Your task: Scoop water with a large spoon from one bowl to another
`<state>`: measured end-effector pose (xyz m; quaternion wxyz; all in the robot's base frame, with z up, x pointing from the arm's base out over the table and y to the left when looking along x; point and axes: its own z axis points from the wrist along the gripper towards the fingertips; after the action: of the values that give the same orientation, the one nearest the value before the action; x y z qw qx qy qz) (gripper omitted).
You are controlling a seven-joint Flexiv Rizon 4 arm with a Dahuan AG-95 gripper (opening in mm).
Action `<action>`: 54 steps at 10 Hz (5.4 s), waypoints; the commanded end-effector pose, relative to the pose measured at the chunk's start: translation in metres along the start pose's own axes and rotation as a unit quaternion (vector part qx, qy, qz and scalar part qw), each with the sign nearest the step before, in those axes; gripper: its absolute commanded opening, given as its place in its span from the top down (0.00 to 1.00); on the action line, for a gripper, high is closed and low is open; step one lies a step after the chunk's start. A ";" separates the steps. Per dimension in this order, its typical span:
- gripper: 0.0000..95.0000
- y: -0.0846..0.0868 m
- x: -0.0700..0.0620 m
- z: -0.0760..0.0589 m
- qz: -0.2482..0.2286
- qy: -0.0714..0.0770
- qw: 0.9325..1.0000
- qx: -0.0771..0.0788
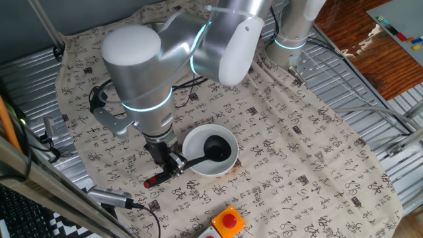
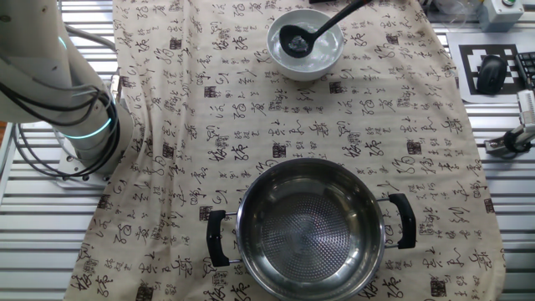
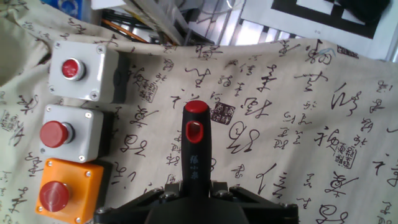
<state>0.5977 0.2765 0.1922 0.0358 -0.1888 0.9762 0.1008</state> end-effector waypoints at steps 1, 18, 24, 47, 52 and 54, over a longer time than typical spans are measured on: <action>1.00 0.001 0.000 0.000 -0.002 0.001 1.000 -0.001; 1.00 0.001 0.002 -0.002 0.002 -0.012 1.000 -0.020; 1.00 -0.001 0.006 -0.008 0.001 -0.017 0.999 -0.037; 1.00 -0.001 0.007 -0.008 -0.007 -0.007 0.999 -0.052; 1.00 -0.001 0.007 -0.008 -0.009 0.005 0.999 -0.040; 1.00 -0.001 0.007 -0.008 -0.006 0.003 0.999 -0.042</action>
<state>0.5905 0.2716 0.1993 0.0261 -0.1962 0.9699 0.1416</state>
